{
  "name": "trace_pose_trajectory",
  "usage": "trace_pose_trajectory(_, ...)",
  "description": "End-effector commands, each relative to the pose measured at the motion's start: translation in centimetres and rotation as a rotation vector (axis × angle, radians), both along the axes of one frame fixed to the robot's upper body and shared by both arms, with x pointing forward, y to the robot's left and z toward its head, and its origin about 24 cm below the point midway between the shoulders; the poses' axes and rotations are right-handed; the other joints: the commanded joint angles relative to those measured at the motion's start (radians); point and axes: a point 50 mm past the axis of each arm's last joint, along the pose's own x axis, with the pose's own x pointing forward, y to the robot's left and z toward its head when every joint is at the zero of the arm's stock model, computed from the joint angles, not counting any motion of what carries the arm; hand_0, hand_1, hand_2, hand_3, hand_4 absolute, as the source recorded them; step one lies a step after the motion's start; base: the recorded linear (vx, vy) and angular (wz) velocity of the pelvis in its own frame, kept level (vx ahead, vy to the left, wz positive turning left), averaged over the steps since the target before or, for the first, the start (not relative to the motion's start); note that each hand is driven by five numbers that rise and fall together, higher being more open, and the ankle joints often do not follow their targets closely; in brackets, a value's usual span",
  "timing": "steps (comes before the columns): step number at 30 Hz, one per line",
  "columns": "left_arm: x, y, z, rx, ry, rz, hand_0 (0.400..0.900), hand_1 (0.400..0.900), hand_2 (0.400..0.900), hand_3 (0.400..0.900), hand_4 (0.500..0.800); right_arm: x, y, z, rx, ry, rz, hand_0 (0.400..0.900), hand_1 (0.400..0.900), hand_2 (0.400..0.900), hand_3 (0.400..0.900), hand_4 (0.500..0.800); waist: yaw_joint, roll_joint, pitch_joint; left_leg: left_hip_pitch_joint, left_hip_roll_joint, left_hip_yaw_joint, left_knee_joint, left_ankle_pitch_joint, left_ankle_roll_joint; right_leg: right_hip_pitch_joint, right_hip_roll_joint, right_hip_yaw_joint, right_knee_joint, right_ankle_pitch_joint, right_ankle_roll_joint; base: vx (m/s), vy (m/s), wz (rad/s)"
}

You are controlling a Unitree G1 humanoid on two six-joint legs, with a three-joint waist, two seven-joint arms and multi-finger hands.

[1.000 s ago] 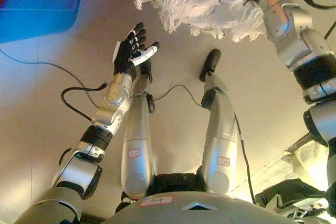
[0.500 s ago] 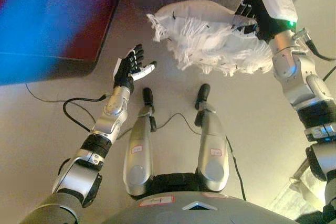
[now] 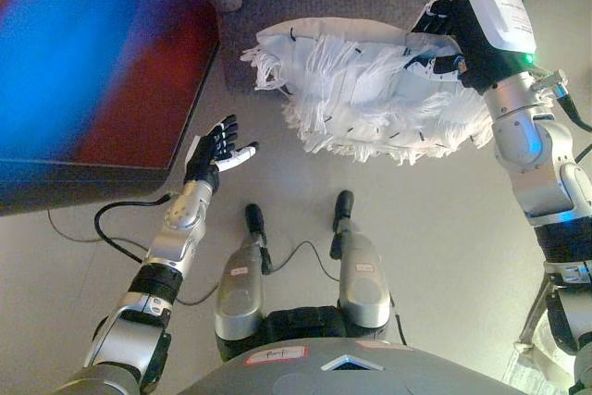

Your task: Pick up the pillow and put it on the sofa.

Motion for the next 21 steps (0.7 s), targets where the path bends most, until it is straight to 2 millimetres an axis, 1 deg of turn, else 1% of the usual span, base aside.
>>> trace_pose_trajectory(1,-2.0,0.6,-0.6,0.054,-0.007,-0.029,0.9,0.9,0.9,0.9,0.8,-1.7,-0.2,8.5,0.067,-0.393,0.069,0.4,0.4,0.4,0.4,0.5,0.021,-0.023,-0.293,-0.012,0.01,-0.03,-0.021,-0.042,0.005,0.024,-0.051,-0.012,0.005,0.03,0.115,0.11,-0.045,0.05)
trace_pose_trajectory(5,-3.3,1.6,-1.4,0.052,0.033,-0.003,0.9,0.9,0.9,0.9,0.8,-1.8,-0.7,10.3,0.09,-0.43,0.079,0.4,0.4,0.4,0.4,0.5,0.039,-0.036,-0.319,0.007,0.03,-0.031,-0.026,-0.042,-0.006,0.05,-0.035,-0.022,-0.019,0.025,0.106,0.1,-0.054,0.08)
trace_pose_trajectory(9,-4.3,2.2,-1.9,0.035,0.06,0.005,0.9,0.9,0.9,0.9,0.8,-0.5,-1.3,12.1,0.127,-0.393,0.084,0.4,0.4,0.4,0.4,0.5,0.061,-0.045,-0.33,0.019,0.051,-0.036,-0.034,-0.033,-0.025,0.075,-0.019,-0.04,-0.038,0.017,0.095,0.1,-0.085,0.18)
trace_pose_trajectory(13,-4.7,2.7,-1.6,0.021,0.058,-0.016,0.9,0.9,0.9,0.9,0.8,2.1,-2.4,13.7,0.15,-0.287,0.032,0.4,0.4,0.4,0.4,0.5,0.095,-0.052,-0.327,0.016,0.073,-0.048,-0.04,-0.017,-0.046,0.088,-0.004,-0.058,-0.047,0.003,0.083,0.07,-0.106,0.23)
trace_pose_trajectory(14,-4.8,2.8,-1.5,0.012,0.055,-0.025,0.9,0.9,0.9,0.9,0.8,3.0,-2.8,14.1,0.17,-0.255,0.002,0.4,0.4,0.4,0.4,0.5,0.108,-0.051,-0.322,0.014,0.079,-0.053,-0.04,-0.012,-0.052,0.092,0.0,-0.063,-0.048,-0.002,0.079,0.07,-0.12,0.3)
trace_pose_trajectory(15,-4.8,2.9,-1.3,0.002,0.047,-0.028,0.9,0.9,0.9,0.9,0.8,4.0,-3.2,14.2,0.181,-0.214,-0.033,0.4,0.4,0.4,0.4,0.5,0.117,-0.047,-0.316,0.013,0.083,-0.06,-0.038,-0.009,-0.057,0.095,0.003,-0.066,-0.048,-0.006,0.075,0.06,-0.117,0.3)
trace_pose_trajectory(18,-5.0,2.8,-1.2,-0.031,0.041,-0.042,0.9,0.9,0.9,0.9,0.8,6.0,-4.3,14.4,0.2,-0.134,-0.134,0.4,0.4,0.4,0.4,0.5,0.144,-0.028,-0.302,0.001,0.093,-0.08,-0.028,-0.001,-0.067,0.101,0.013,-0.075,-0.056,-0.014,0.065,0.06,-0.118,0.27)
trace_pose_trajectory(19,-5.0,2.7,-1.1,-0.044,0.036,-0.051,0.9,0.9,0.9,0.9,0.8,6.3,-5.0,14.4,0.201,-0.112,-0.178,0.4,0.4,0.4,0.4,0.5,0.153,-0.018,-0.297,-0.007,0.096,-0.088,-0.025,0.003,-0.07,0.103,0.016,-0.081,-0.061,-0.015,0.063,0.04,-0.117,0.3)
trace_pose_trajectory(21,-5.0,2.4,-0.9,-0.057,0.032,-0.072,0.9,0.9,0.9,0.9,0.8,6.7,-5.6,14.9,0.215,-0.1,-0.236,0.4,0.4,0.4,0.4,0.5,0.172,0.001,-0.288,-0.026,0.101,-0.108,-0.018,0.012,-0.077,0.102,0.021,-0.095,-0.068,-0.017,0.057,0.04,-0.098,0.29)
